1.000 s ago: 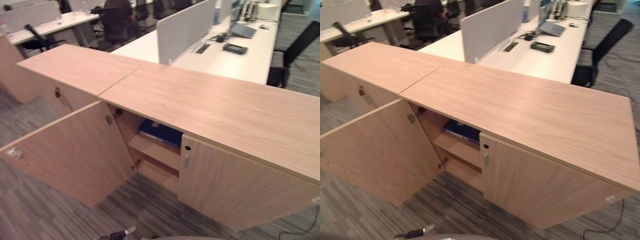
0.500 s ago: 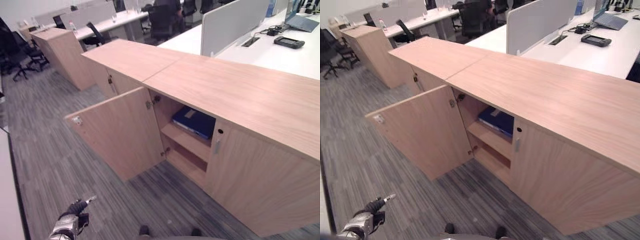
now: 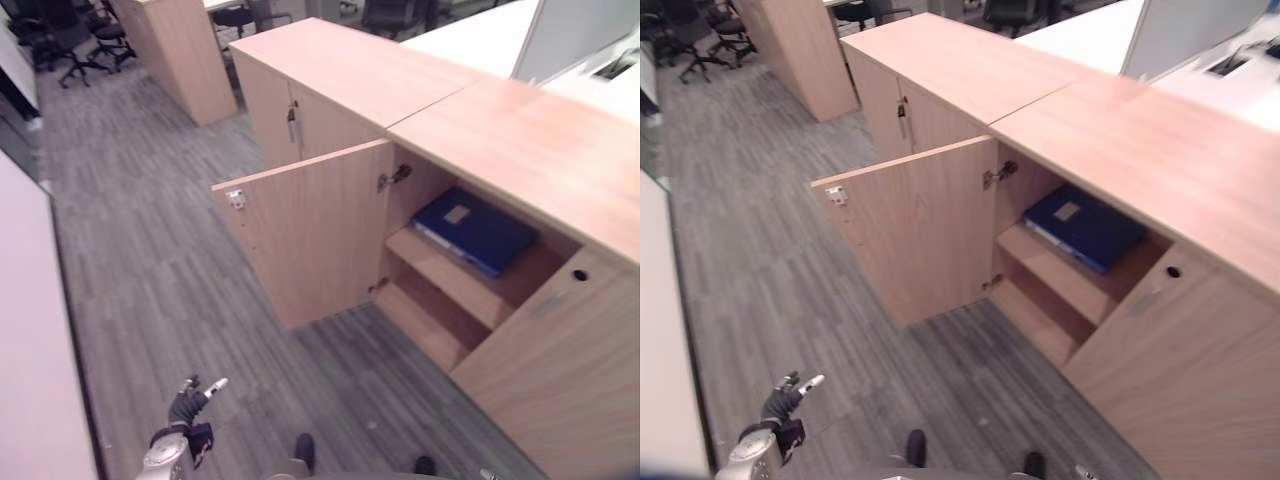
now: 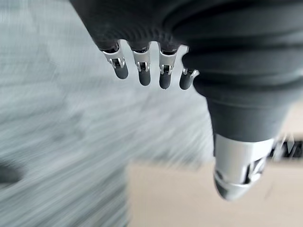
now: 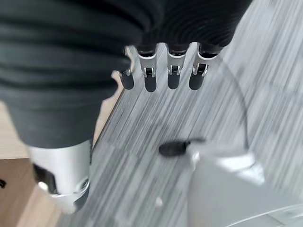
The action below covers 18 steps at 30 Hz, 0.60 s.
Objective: Put the empty folder in the office cabinet
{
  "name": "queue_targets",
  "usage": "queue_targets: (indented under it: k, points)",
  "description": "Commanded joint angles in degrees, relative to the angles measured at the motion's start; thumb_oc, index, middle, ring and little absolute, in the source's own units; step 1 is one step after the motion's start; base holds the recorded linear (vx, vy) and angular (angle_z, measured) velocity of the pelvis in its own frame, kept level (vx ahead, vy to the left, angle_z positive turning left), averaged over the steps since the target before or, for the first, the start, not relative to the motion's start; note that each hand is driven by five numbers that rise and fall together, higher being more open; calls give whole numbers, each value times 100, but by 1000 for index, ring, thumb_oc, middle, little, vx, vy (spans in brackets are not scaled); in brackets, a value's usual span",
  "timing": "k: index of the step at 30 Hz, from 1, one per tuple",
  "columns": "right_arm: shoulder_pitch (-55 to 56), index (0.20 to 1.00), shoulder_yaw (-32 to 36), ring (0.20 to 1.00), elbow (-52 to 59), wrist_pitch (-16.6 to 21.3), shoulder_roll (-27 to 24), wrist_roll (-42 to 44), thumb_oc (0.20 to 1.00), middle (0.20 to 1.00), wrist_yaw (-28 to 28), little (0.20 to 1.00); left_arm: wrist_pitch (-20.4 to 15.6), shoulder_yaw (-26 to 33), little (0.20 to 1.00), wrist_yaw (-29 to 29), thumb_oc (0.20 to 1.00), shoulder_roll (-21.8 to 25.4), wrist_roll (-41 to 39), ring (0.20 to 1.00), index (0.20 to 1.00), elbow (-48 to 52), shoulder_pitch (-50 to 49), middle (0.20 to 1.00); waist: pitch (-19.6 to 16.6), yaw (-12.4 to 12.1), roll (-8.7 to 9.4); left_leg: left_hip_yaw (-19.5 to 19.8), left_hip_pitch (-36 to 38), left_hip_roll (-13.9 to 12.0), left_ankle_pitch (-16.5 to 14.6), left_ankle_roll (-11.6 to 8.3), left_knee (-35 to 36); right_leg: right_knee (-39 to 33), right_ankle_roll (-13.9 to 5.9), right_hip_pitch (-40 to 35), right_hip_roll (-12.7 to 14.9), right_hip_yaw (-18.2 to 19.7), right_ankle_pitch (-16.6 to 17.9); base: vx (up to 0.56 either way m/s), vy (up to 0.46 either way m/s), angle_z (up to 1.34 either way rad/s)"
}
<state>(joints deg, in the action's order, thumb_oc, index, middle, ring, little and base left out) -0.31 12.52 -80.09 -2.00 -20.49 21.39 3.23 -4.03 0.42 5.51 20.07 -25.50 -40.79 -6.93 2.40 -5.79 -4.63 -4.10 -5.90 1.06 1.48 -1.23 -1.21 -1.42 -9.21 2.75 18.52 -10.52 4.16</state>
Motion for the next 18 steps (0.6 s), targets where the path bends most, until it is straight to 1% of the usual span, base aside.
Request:
queue_targets:
  k: [1,2,5,6,7,8,9,10,11,12,13,14,16,18]
  points:
    - [-200,1000,-257,1000,45,-12,-5,196,1000,1000,-68,1000,-146,276,1000,-10,1000,185,429,1000,1000,203,133,1000,-236,11,171,282,-773,-243,-154,-297,-192,-358,-518,-158,574,59,270,-1,288,-37]
    - [-205,1000,-256,1000,79,-19,15,201,1000,1000,-86,1000,-136,290,1000,-1,1000,210,538,1000,1000,212,150,1000,-268,11,196,191,-759,-157,-183,-255,-157,-358,-558,-55,681,39,472,-8,246,-39]
    - [-184,1000,-194,1000,110,-38,22,205,1000,1000,-112,1000,-109,395,1000,30,1000,289,663,1000,1000,360,226,1000,-325,13,236,97,-681,48,-276,-145,-58,-358,-579,136,831,29,902,6,207,-38]
    - [-198,1000,-149,1000,120,-77,7,185,1000,1000,-104,1000,-82,465,1000,71,1000,336,683,1000,1000,529,244,1000,-296,10,237,59,-666,127,-323,-81,-73,-342,-579,241,922,-51,1188,-5,226,-59]
    - [-166,1000,-98,1000,94,-88,26,232,1000,1000,-92,1000,-68,496,1000,66,1000,384,743,1000,1000,661,284,1000,-261,62,215,70,-615,152,-400,-12,-80,-292,-556,125,830,-76,1019,-26,175,-47]
    - [-171,1000,-99,1000,95,-88,27,232,1000,1000,-92,1000,-65,500,1000,66,1000,384,744,1000,1000,664,286,1000,-261,67,224,66,-634,165,-374,-6,-79,-295,-558,143,843,-70,1039,-4,126,-17]
    - [-144,1000,-96,1000,77,-92,49,255,1000,1000,-107,1000,-56,514,1000,62,1000,416,803,1000,1000,770,305,1000,-266,90,230,69,-585,185,-375,20,-51,-278,-510,104,701,0,871,28,98,6]
    - [-110,1000,-110,1000,67,-87,75,288,1000,1000,-126,1000,-47,520,1000,51,1000,450,860,1000,1000,867,319,1000,-275,116,221,70,-523,180,-373,55,-16,-211,-408,122,427,131,500,73,138,4]
    - [-73,1000,-133,1000,49,-78,102,322,1000,1000,-133,1000,-39,523,1000,42,1000,495,929,1000,1000,880,341,1000,-277,151,225,68,-430,172,-373,99,33,-120,-304,192,43,317,95,73,111,-3]
    - [-49,1000,-149,1000,33,-73,116,337,1000,1000,-143,1000,-10,547,1000,29,1000,534,979,1000,1000,997,340,1000,-263,154,235,61,-379,176,-369,118,48,-73,-292,231,-147,386,-57,58,76,6]
    - [-36,1000,-208,1000,29,-57,138,374,1000,1000,-148,1000,-2,561,1000,25,1000,573,977,1000,1000,973,358,1000,-188,171,254,49,-275,184,-359,144,76,53,-193,346,-458,436,-185,30,28,7]
    - [-23,1000,-254,1000,20,-47,141,407,1000,1000,-151,1000,11,574,1000,44,1000,616,1013,1000,1000,947,390,1000,-143,188,274,62,-213,186,-332,153,107,128,-157,386,-649,438,-291,0,0,0]
    - [12,1000,-340,1000,-5,-12,189,478,1000,1000,-139,1000,15,555,1000,55,1000,602,1065,1000,1000,942,457,1000,-122,233,309,121,-39,170,-301,122,208,162,-72,260,-913,545,-467,60,-34,-4]
    - [43,1000,-400,1000,-2,-20,206,472,1000,1000,-168,1000,12,556,1000,83,1000,556,1061,1000,1000,1025,477,1000,-69,239,323,131,186,110,-309,91,319,197,14,170,-1099,655,-548,114,-78,4]
